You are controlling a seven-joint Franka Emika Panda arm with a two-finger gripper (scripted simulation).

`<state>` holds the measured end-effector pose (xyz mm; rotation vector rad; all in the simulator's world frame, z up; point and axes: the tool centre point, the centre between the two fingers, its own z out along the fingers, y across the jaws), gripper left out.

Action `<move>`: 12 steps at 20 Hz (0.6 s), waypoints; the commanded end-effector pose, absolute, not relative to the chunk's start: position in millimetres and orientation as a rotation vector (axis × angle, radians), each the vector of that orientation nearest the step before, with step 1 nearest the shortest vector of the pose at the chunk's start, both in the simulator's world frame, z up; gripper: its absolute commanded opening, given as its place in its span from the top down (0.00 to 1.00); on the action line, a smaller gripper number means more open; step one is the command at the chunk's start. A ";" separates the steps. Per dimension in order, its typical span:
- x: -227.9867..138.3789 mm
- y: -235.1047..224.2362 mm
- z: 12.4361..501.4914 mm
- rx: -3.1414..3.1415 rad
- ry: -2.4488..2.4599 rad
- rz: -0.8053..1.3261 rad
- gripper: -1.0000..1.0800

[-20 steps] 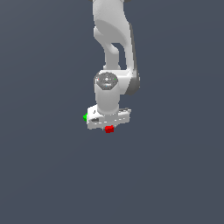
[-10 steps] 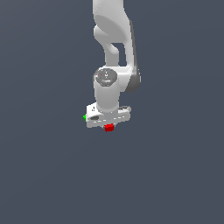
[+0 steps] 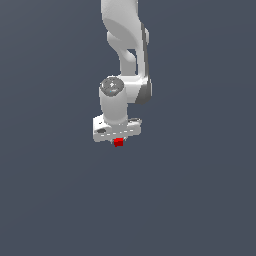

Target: Stack the red cube on top of the green cube.

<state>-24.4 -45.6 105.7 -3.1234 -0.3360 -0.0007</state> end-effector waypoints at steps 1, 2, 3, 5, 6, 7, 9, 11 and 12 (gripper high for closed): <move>-37.2 -60.1 100.2 -3.124 -0.334 -0.001 1.00; -43.4 -66.8 97.4 -3.124 -0.334 -0.001 1.00; -49.9 -74.1 94.4 -3.124 -0.334 -0.001 1.00; -62.9 -88.4 88.6 -3.124 -0.334 -0.001 1.00; -69.0 -95.3 85.7 -3.124 -0.334 -0.001 1.00; -74.9 -101.9 83.0 -3.124 -0.334 -0.001 1.00; -85.7 -114.4 77.9 -3.124 -0.334 -0.001 1.00; -95.3 -125.7 73.1 -3.124 -0.334 0.000 1.00; -99.5 -130.7 71.1 -3.124 -0.334 0.000 1.00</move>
